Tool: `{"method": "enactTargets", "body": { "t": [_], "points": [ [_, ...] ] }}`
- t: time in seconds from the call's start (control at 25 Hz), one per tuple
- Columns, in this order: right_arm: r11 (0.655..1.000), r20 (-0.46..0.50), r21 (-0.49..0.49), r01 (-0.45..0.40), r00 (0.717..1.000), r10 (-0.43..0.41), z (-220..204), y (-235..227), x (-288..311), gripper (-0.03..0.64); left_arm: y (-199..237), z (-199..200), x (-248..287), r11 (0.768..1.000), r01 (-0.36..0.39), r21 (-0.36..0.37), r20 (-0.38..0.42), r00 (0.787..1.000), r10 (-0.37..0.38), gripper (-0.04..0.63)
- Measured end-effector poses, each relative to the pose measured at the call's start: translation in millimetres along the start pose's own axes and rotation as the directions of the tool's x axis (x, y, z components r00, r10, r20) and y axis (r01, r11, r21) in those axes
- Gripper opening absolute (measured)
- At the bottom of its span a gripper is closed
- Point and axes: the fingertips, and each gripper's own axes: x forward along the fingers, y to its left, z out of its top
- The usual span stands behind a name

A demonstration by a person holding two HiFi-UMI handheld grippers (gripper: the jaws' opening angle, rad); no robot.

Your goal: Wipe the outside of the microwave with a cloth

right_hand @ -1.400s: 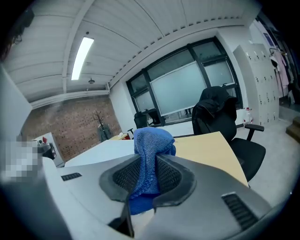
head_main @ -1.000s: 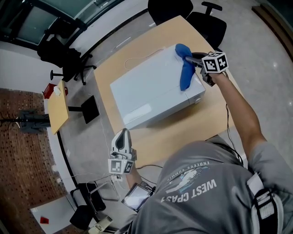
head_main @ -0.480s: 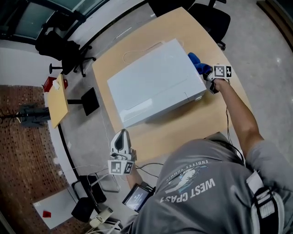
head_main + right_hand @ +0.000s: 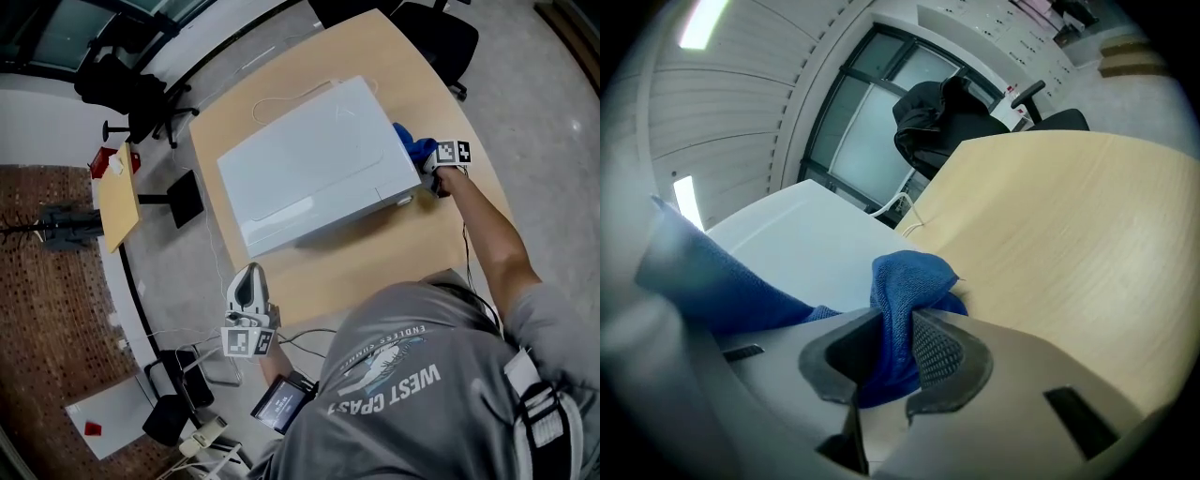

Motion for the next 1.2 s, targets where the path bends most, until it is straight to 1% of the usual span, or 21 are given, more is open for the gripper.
{"method": "enactTargets", "body": {
  "t": [0.2,0.56,0.68,0.88,1.08,1.16,1.2],
  "points": [
    [1.0,-0.017,-0.009,0.004,1.0,-0.004,-1,2,1,0.084,0,0,-3,1.0,-0.012,-0.006,0.004,1.0,0.012,0.023],
    [1.0,-0.015,-0.024,0.014,1.0,-0.014,1,2,0,0.084,-2,0,0,1.0,-0.003,-0.004,0.002,1.0,0.003,0.023],
    [0.999,-0.008,-0.033,0.031,0.999,-0.031,1,4,-6,0.084,-1,0,1,1.0,0.005,-0.007,0.007,1.0,-0.005,0.023],
    [0.997,0.056,-0.034,0.07,0.996,-0.068,0,17,-43,0.084,0,-3,-2,1.0,0.024,-0.013,0.025,0.999,-0.024,0.023],
    [0.99,0.101,-0.094,0.103,0.991,-0.093,-28,61,-86,0.084,0,-15,-9,0.998,0.046,-0.035,0.045,0.998,-0.044,0.023],
    [0.984,0.144,-0.115,0.138,0.982,-0.121,-39,79,-98,0.084,-1,-17,-12,0.997,0.06,-0.044,0.058,0.997,-0.057,0.023],
    [0.98,0.187,-0.11,0.165,0.972,-0.143,-43,86,-104,0.084,-2,-18,-14,0.997,0.066,-0.048,0.064,0.996,-0.063,0.023]
  ]
}}
